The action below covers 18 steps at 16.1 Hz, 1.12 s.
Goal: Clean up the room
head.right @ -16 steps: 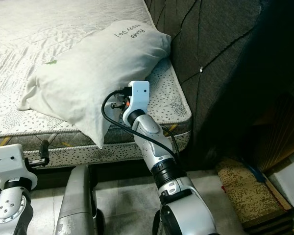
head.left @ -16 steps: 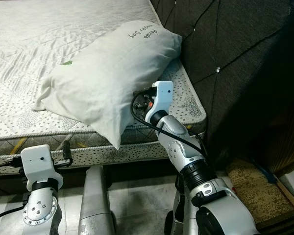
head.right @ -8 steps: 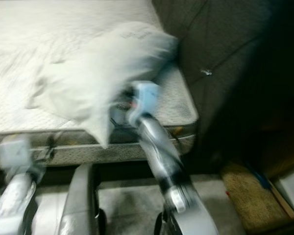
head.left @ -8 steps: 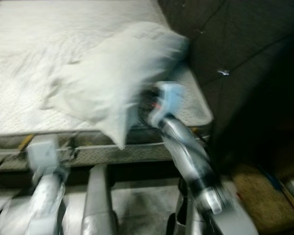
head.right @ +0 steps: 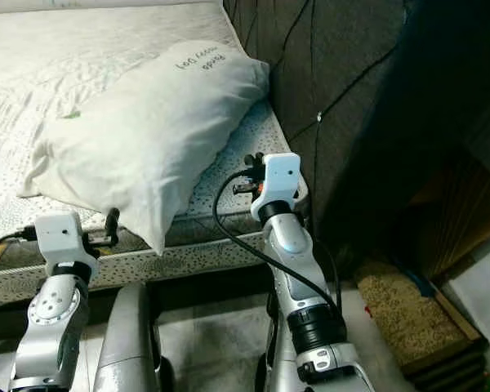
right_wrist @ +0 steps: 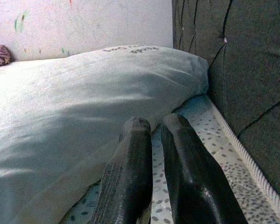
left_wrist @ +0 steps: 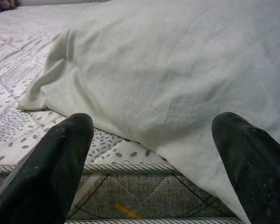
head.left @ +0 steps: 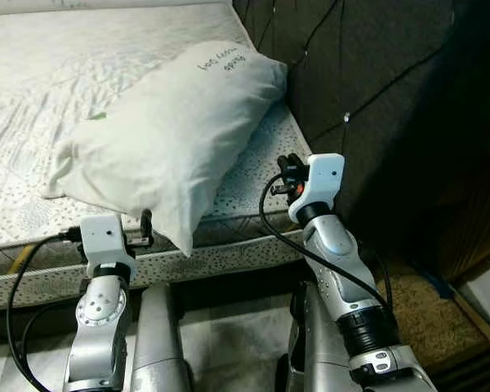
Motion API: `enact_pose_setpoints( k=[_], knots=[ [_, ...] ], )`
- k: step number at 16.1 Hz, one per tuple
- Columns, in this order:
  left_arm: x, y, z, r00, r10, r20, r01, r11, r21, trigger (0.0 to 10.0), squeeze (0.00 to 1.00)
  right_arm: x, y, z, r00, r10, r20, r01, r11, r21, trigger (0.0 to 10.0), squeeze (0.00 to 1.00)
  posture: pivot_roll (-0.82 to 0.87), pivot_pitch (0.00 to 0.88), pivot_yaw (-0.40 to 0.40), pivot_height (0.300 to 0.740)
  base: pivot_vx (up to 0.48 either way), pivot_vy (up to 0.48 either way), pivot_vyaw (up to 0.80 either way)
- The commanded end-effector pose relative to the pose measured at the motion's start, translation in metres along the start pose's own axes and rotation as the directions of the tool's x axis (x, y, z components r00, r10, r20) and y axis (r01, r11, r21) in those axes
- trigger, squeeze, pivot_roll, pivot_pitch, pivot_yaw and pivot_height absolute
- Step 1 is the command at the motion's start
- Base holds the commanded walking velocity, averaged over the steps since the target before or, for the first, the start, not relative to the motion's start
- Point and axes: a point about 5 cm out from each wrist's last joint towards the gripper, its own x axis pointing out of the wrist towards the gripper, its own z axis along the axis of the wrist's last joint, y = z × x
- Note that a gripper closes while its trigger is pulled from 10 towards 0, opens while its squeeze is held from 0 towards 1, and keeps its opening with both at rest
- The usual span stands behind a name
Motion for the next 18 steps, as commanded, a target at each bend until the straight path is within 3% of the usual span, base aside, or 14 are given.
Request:
enact_pose_setpoints(
  k=[1, 6, 9, 15, 18],
  knots=[
    [0.004, -0.001, 0.001, 1.000, -0.008, 0.017, 0.008, 1.000, 0.009, 10.0, 0.00, 0.001, -0.002, 0.005, 1.000, -0.007, 0.028, 0.007, 1.000, 0.000, 10.0, 0.00, 0.05, 0.000, 0.000, 0.560, 0.000, 0.000, 0.00],
    [0.022, -0.016, 0.008, 0.998, -0.028, 0.065, 0.029, 1.000, -0.011, 10.0, 0.00, 0.000, -0.006, 0.011, 0.998, -0.003, 0.063, 0.004, 1.000, -0.018, 10.0, 0.00, 0.04, 0.000, 0.000, 0.620, 0.000, 0.000, 0.00],
    [0.027, -0.016, 0.002, 0.998, -0.023, 0.065, 0.024, 1.000, -0.016, 10.0, 0.00, 0.001, -0.010, 0.010, 0.997, -0.016, 0.075, 0.019, 0.999, -0.028, 10.0, 0.00, 0.03, 0.000, 0.030, 0.650, 0.000, 0.000, 0.00],
    [0.024, -0.018, -0.023, 1.000, -0.011, -0.009, 0.011, 1.000, 0.014, 10.0, 0.00, -0.010, -0.034, -0.003, 0.995, -0.081, 0.050, 0.085, 0.994, -0.062, 10.0, 0.00, 0.02, 0.000, 0.063, 0.725, 0.000, 0.000, 0.00],
    [0.024, -0.021, -0.029, 1.000, -0.007, -0.024, 0.007, 1.000, 0.014, 10.0, 0.00, -0.015, -0.040, -0.004, 0.993, -0.102, 0.054, 0.106, 0.992, -0.073, 10.0, 0.00, 0.01, 0.000, 0.057, 0.740, 0.000, 0.000, 0.00]
  ],
)
